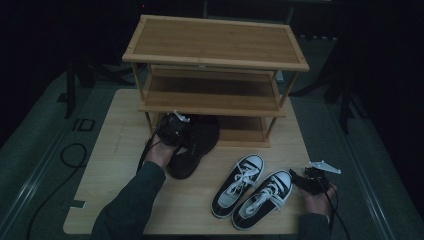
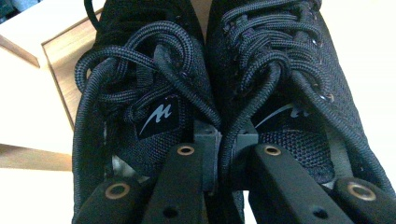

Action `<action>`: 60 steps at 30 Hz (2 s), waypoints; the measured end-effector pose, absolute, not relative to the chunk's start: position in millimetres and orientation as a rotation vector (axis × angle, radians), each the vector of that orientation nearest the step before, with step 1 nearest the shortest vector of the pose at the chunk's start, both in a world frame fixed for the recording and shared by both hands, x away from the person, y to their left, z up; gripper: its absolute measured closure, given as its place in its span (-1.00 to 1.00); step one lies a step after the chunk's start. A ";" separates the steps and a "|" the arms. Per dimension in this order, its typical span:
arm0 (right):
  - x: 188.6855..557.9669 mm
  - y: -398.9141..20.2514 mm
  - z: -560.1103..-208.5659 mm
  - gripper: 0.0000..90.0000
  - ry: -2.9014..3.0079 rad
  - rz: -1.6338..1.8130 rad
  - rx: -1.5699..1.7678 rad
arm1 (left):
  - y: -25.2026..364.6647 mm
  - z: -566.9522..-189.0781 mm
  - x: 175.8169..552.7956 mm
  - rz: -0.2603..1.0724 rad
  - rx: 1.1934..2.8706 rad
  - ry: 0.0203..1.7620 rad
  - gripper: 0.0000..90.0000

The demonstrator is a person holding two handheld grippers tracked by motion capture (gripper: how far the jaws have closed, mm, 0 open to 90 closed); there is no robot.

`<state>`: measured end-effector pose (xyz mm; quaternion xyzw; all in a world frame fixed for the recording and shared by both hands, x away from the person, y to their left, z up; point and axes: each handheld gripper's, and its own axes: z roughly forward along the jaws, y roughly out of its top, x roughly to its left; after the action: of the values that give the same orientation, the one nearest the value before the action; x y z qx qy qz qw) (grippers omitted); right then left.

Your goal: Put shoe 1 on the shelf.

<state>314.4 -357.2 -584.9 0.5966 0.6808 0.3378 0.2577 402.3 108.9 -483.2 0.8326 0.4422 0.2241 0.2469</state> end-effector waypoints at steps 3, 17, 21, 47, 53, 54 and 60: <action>314.4 -357.2 -584.9 -0.28 1.846 0.916 1.618 | 106.7 -484.3 405.2 0.625 2.261 1.215 0.91; 314.4 -357.3 -584.9 -0.28 1.847 0.917 1.618 | 98.6 -487.8 406.3 0.663 2.244 1.236 0.38; 314.4 -357.2 -584.9 -0.28 1.846 0.916 1.618 | 102.8 -483.1 404.3 0.663 2.245 1.246 0.26; 314.3 -357.1 -585.0 -0.28 1.845 0.915 1.618 | 129.7 -449.9 358.9 0.562 2.272 1.037 0.41; 314.4 -357.3 -585.0 -0.28 1.845 0.915 1.615 | 141.1 -448.9 348.6 0.515 2.270 1.009 0.64; 314.5 -357.1 -585.0 -0.28 1.843 0.917 1.617 | 143.7 -449.6 346.7 0.502 2.264 1.009 0.67; 314.2 -356.8 -584.9 -0.28 1.843 0.916 1.621 | 155.1 -456.7 338.4 0.448 2.269 1.011 0.83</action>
<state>314.2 -356.8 -584.9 0.5979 0.6795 0.3378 0.2581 338.4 155.1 -456.7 0.8565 0.3816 0.1692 0.3037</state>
